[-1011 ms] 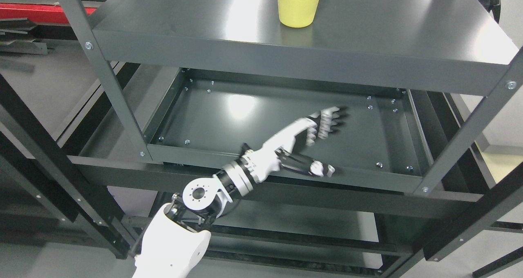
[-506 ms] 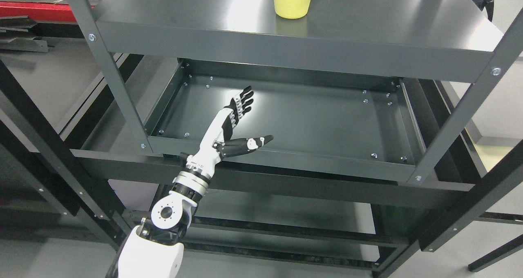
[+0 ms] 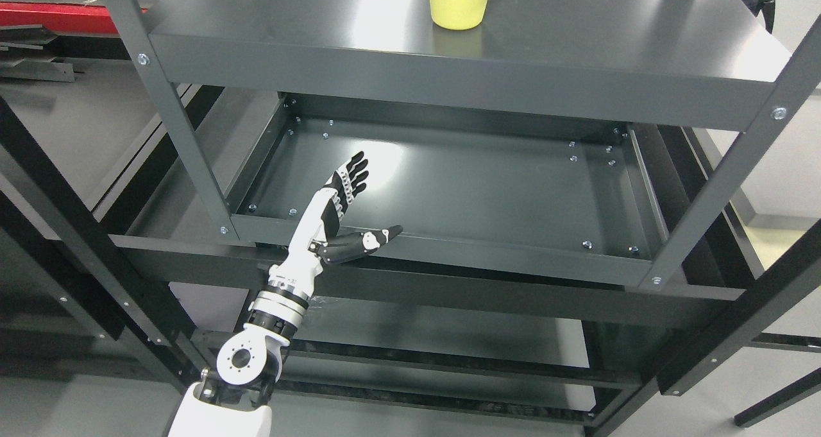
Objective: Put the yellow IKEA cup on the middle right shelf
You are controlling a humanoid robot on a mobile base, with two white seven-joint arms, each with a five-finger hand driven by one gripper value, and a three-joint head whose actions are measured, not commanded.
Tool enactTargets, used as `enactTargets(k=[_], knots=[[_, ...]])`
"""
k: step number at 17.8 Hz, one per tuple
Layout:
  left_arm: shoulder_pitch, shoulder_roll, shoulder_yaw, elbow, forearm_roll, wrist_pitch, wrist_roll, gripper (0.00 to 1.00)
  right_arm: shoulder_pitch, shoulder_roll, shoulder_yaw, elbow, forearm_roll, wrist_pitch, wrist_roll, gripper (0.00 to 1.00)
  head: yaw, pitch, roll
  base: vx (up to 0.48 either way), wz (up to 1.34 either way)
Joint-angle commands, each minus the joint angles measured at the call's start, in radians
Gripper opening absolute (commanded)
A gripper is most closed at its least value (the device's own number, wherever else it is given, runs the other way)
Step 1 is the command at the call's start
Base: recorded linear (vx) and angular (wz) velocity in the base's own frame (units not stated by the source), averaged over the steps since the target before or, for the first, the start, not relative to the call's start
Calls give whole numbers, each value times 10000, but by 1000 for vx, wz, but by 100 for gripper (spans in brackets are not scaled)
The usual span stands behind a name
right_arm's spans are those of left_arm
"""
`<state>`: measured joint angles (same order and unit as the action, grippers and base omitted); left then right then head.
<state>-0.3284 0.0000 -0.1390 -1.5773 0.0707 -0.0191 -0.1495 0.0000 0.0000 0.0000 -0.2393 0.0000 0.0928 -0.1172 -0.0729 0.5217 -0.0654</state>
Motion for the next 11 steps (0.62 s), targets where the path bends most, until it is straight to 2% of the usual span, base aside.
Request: enactTargets(k=[1, 11], knots=[[247, 175, 454, -1344, -47, 451, 23, 99, 138, -175, 169, 0, -245, 8, 7, 99, 0, 0, 0, 0, 0], [308, 175, 822, -1668, -47, 467, 38, 99, 138, -175, 169, 0, -245, 8, 7, 99, 0, 0, 0, 0, 0]])
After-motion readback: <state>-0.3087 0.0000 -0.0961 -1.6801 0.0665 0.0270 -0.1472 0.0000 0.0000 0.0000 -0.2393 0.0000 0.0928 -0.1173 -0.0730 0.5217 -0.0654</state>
